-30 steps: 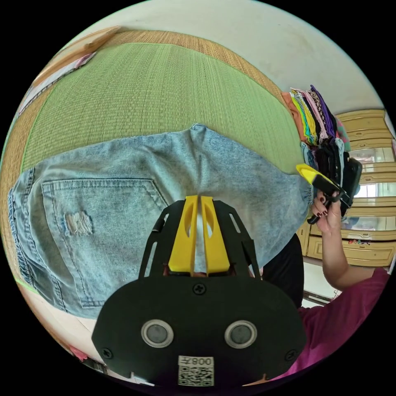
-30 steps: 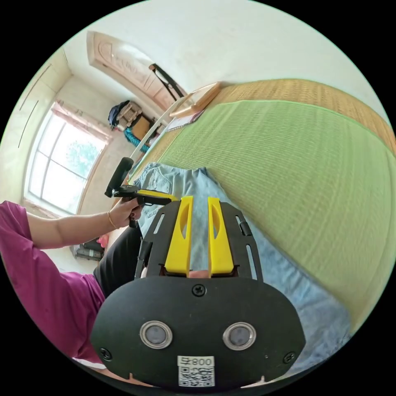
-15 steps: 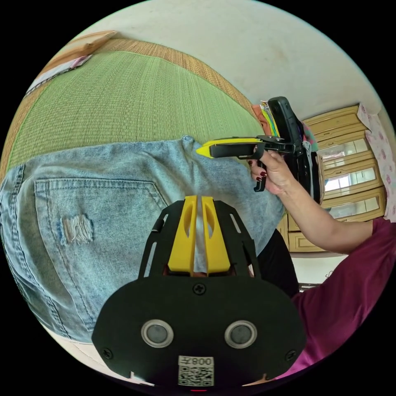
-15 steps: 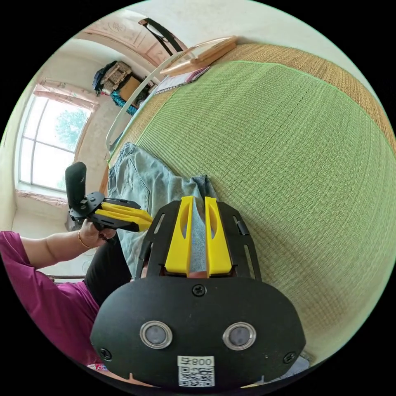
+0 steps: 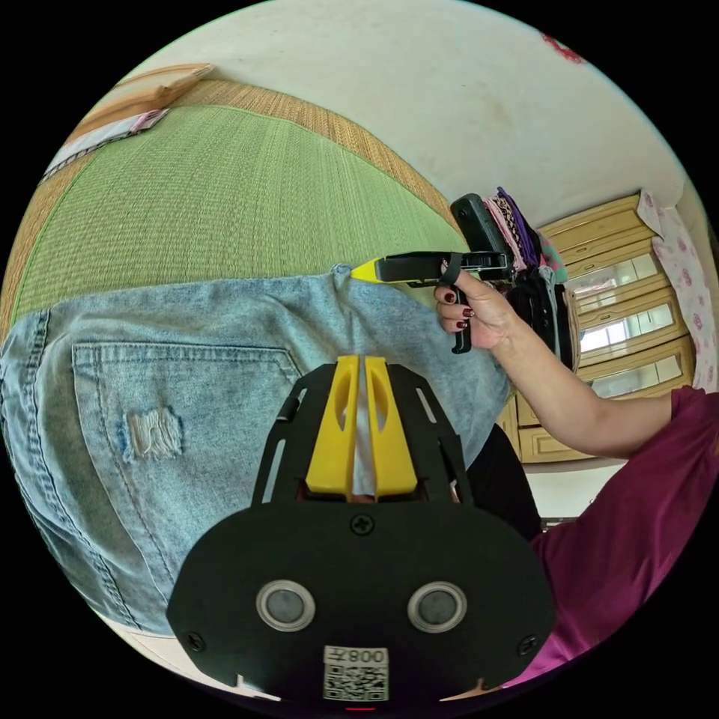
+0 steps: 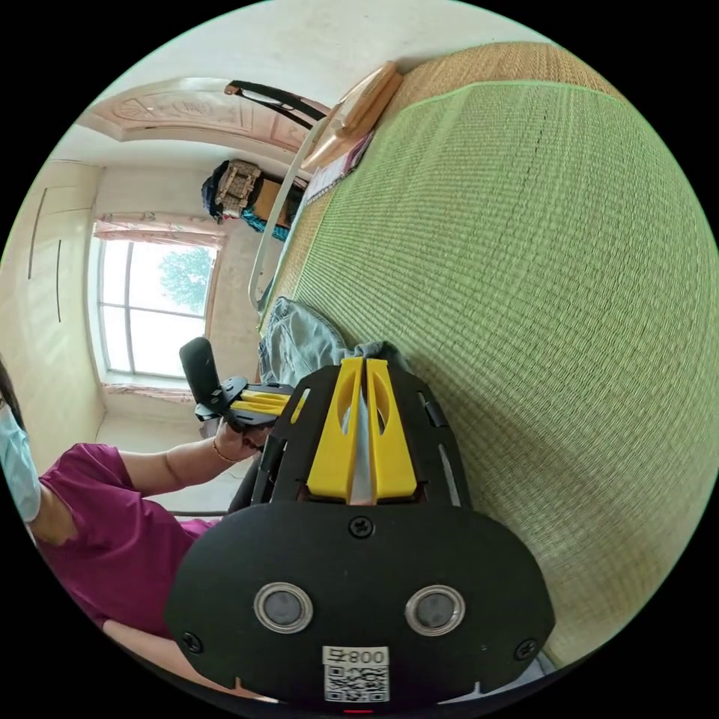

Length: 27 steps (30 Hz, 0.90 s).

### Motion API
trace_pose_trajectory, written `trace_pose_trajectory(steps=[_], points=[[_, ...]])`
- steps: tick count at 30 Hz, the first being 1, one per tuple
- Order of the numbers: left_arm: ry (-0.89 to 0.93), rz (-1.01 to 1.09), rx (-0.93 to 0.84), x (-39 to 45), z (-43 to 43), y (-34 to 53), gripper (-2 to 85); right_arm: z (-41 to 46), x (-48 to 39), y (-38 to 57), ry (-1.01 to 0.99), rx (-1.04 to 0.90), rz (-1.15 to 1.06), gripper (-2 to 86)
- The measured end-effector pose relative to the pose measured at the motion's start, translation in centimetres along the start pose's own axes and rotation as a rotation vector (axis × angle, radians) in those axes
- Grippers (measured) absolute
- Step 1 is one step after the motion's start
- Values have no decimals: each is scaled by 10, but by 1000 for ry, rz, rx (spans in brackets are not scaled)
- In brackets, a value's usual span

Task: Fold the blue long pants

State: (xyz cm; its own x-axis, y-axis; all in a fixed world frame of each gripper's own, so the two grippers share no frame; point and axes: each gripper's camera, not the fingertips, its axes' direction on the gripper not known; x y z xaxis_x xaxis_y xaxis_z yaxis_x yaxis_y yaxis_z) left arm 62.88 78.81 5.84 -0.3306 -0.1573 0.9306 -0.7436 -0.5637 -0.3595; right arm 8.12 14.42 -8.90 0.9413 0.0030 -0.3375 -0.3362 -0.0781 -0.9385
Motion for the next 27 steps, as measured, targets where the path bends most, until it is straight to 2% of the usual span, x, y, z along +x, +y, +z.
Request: trace_pose_trajectory(steps=[5,10,13,19,22,27], points=[[-30,70,8,1,-13,-22,6,-24,-33,-8,-18,1,-98,6],[-133,94,-94,-8,4,-43,8,-22,-42,-14,31,-30,-99,5],[-120,85,-82,-10,-8,-40,16,-24,-49,-6,-12,1,-114,4],[-42,140,71,-2,-69,-13,61,-25,-120,48,125,111,-311,4],[-58,184,53,3,-81,-12,72,-8,-138,74,200,137,-328,4],[0,222,21,7,-83,-37,73,-1,-146,85,216,166,-312,4]])
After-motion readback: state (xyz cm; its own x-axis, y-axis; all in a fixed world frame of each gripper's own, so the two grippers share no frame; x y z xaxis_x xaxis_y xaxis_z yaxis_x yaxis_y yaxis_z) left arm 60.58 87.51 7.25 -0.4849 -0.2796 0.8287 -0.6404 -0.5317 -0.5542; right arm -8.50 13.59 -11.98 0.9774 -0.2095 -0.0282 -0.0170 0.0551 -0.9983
